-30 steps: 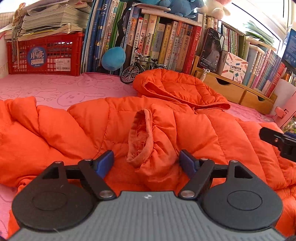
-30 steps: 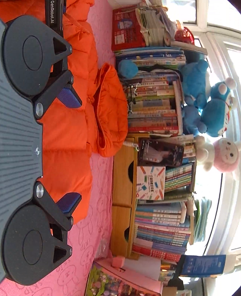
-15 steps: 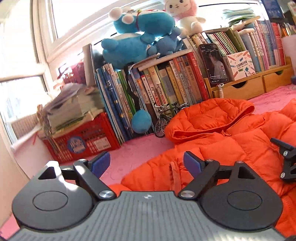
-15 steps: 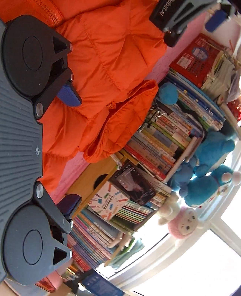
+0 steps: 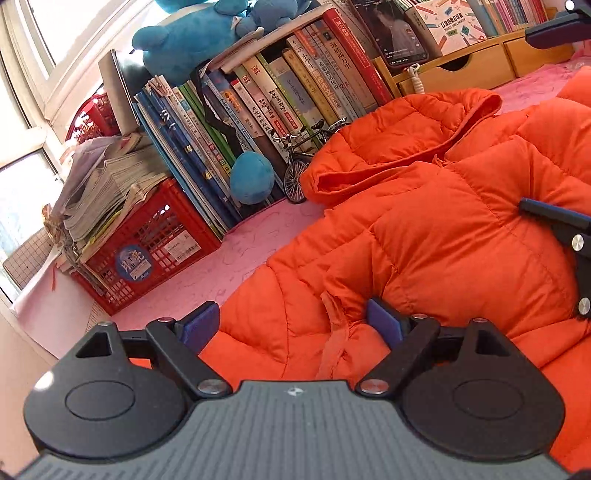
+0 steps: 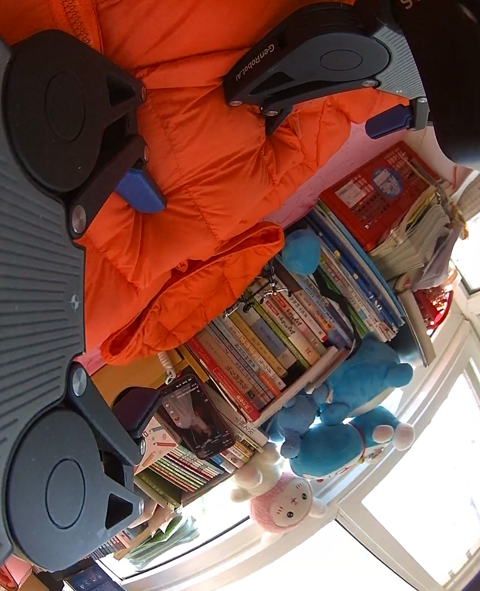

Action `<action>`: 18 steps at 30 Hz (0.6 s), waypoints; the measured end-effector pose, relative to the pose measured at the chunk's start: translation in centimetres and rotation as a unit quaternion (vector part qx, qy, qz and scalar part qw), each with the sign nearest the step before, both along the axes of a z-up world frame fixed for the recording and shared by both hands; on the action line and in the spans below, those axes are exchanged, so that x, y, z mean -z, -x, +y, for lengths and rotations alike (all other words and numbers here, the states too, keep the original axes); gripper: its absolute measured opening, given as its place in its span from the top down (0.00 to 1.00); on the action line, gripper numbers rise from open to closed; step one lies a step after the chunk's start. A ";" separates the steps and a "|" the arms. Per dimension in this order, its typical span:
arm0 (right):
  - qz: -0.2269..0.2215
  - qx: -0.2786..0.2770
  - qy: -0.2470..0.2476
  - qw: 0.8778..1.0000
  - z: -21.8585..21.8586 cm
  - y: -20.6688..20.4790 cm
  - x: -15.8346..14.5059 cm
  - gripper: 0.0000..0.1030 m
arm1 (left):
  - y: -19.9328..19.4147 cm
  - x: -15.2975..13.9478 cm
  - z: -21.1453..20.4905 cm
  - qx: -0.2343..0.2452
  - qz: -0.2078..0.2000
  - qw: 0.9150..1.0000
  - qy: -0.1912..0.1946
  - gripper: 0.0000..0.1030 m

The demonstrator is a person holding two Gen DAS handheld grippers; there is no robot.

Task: Fold clothes

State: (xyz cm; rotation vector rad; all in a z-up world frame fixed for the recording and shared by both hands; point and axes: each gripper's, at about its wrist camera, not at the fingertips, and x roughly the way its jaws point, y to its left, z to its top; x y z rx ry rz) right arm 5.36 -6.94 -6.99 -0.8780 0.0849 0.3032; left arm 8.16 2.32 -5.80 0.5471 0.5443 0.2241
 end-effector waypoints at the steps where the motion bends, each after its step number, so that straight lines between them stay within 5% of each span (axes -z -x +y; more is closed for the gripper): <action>1: 0.001 0.002 -0.002 1.000 -0.3 0.0 0.0 0.01 | 0.0 0.0 -0.1 0.001 0.000 1.000 -0.003 0.14; 7: -0.023 0.048 0.020 0.998 -2.6 -0.6 0.9 0.01 | 0.0 -0.3 0.5 0.004 0.004 1.000 0.015 0.14; 18: 0.000 0.144 -0.007 0.989 -11.6 -1.6 1.4 0.01 | 0.2 -0.4 0.6 0.012 0.005 1.000 0.020 0.14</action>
